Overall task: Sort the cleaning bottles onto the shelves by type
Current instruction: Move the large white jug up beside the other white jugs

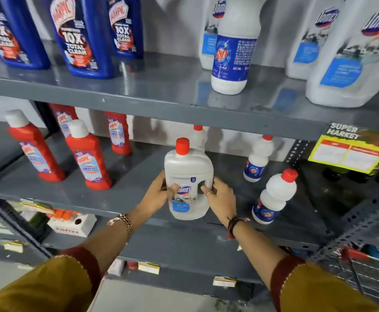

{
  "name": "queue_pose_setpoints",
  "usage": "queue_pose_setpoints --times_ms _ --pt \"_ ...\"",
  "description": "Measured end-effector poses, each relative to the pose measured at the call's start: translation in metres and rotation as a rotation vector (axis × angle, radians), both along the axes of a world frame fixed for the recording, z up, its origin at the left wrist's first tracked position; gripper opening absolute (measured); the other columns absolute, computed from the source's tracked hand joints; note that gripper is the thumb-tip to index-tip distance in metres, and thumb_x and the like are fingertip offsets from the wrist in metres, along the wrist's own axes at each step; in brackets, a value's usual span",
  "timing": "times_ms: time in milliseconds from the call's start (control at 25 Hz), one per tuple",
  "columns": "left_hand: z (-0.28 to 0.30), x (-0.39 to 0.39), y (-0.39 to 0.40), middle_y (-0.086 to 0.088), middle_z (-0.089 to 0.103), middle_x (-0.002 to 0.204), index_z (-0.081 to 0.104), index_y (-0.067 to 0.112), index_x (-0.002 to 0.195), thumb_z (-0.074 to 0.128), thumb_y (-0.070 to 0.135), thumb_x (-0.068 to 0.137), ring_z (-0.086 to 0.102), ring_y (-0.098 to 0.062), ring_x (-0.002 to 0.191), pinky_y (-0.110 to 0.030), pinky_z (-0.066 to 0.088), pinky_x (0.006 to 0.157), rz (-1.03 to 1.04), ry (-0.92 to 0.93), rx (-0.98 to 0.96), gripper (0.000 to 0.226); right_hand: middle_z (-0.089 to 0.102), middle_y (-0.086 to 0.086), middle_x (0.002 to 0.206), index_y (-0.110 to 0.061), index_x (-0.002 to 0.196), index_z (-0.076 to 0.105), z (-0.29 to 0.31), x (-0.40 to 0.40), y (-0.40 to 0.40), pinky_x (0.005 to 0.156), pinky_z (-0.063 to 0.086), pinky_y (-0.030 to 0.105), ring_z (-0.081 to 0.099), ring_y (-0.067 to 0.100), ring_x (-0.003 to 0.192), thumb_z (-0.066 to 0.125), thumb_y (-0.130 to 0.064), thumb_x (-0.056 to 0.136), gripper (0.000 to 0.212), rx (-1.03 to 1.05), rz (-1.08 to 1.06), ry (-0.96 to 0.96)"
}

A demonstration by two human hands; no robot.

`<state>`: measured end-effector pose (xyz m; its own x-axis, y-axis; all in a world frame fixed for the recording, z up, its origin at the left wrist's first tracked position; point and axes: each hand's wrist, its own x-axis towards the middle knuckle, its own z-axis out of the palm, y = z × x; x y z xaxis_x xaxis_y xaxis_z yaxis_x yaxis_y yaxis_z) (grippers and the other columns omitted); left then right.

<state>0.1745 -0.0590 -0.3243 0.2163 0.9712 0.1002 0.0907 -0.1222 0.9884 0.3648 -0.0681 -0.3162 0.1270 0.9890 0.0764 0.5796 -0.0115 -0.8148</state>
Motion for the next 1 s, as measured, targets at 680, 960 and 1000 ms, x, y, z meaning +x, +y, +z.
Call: queue_pose_setpoints --times_ms 680,960,1000 --pt "0.277 -0.077 -0.092 0.012 0.07 0.1 0.056 0.024 0.109 0.048 0.015 0.091 0.066 -0.002 0.094 -0.016 0.052 0.073 0.265 -0.157 0.614 0.022 0.075 0.001 0.085 -0.03 0.089 0.065 0.282 -0.076 -0.048 0.08 0.054 0.052 0.069 0.022 0.084 0.06 -0.054 0.065 0.034 0.586 0.351 0.169" --pt "0.318 -0.057 -0.013 -0.005 0.068 0.106 0.051 0.008 0.12 0.044 0.026 0.093 0.065 -0.01 0.086 -0.019 0.054 0.067 0.248 -0.16 0.396 0.033 0.074 0.003 0.094 -0.029 0.081 0.067 0.305 -0.076 0.021 0.083 0.054 0.054 0.068 0.022 0.089 0.064 -0.03 0.078 0.004 0.511 0.211 0.292" --pt "0.322 -0.055 -0.005 -0.002 0.069 0.099 0.053 0.008 0.118 0.043 0.027 0.094 0.066 -0.01 0.082 -0.018 0.054 0.062 0.229 -0.168 0.354 0.032 0.074 0.007 0.097 -0.024 0.087 0.068 0.305 -0.075 0.027 0.084 0.054 0.053 0.068 0.023 0.091 0.065 -0.025 0.079 0.008 0.489 0.2 0.303"
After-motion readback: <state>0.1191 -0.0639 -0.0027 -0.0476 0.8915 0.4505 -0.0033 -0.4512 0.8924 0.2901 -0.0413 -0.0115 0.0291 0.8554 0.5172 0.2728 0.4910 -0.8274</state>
